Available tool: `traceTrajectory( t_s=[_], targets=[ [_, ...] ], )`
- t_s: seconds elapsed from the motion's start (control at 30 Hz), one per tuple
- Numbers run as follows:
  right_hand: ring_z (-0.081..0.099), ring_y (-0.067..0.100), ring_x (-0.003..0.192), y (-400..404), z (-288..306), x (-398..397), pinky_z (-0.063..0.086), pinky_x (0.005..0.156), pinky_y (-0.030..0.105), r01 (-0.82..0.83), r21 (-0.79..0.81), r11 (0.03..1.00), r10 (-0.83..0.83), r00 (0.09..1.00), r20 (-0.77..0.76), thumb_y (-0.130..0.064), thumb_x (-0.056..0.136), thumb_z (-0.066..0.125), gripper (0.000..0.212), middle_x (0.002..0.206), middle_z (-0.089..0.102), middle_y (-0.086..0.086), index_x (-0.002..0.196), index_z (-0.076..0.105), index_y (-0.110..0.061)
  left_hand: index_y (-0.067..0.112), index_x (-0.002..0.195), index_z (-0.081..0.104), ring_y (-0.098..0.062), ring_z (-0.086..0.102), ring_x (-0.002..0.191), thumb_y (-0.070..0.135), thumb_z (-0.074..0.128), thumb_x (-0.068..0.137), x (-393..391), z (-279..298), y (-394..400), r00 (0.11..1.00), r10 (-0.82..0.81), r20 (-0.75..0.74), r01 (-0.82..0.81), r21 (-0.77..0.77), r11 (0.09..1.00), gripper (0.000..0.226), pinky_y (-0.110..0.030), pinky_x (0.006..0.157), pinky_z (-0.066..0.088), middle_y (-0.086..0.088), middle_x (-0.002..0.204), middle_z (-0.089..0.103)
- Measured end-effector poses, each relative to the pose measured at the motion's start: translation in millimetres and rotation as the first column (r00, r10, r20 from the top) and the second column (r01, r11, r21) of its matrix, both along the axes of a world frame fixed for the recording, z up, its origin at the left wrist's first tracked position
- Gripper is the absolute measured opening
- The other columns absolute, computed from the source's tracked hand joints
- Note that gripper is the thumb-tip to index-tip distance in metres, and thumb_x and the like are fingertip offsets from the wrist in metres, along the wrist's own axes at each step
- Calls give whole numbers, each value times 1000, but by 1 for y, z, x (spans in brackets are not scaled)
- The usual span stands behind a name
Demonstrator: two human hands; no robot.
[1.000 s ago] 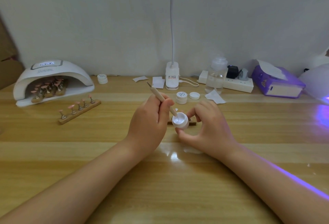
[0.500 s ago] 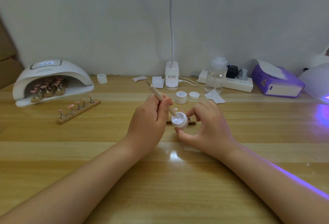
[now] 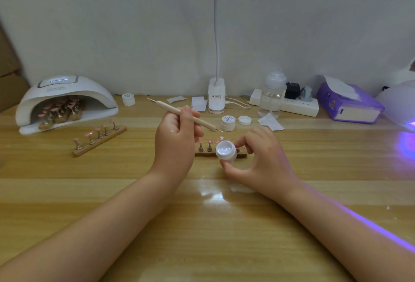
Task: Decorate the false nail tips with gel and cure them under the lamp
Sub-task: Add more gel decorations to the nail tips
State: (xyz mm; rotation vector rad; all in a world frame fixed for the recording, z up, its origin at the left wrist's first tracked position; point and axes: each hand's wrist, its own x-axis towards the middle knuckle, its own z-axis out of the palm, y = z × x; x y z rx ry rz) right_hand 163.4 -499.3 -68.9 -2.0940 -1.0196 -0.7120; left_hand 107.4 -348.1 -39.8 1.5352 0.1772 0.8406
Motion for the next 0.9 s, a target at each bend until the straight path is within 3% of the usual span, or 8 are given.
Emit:
traceTrajectory(
  t_s=[0.3, 0.53, 0.9],
  targets=[
    [38, 11, 72, -1, 0, 1, 28, 70, 23, 1, 1, 1000, -1, 1000, -14, -26, 60, 83, 30, 70, 33, -23, 73, 58, -15, 8, 80, 59, -10, 52, 46, 11, 42, 94, 4, 5, 5, 986, -166, 24, 164, -355, 921, 23, -19, 44, 43, -2, 50, 61],
    [39, 11, 72, -1, 0, 2, 29, 69, 21, -15, 14, 1000, 15, 999, -32, -22, 61, 84, 29, 70, 33, -22, 72, 59, -11, 7, 78, 67, -14, 57, 54, 9, 42, 92, 2, -1, 6, 968, -241, 65, 250, -316, 915, 29, -20, 50, 46, -7, 56, 64],
    [37, 9, 71, -2, 0, 1, 29, 70, 14, -7, 28, 1000, 8, 999, -50, -22, 61, 84, 30, 69, 32, -22, 71, 58, -8, 9, 80, 65, -5, 56, 47, 23, 51, 97, 6, -2, 5, 962, -273, 24, 238, -566, 789, 26, -16, 47, 48, -2, 62, 68]
  ],
)
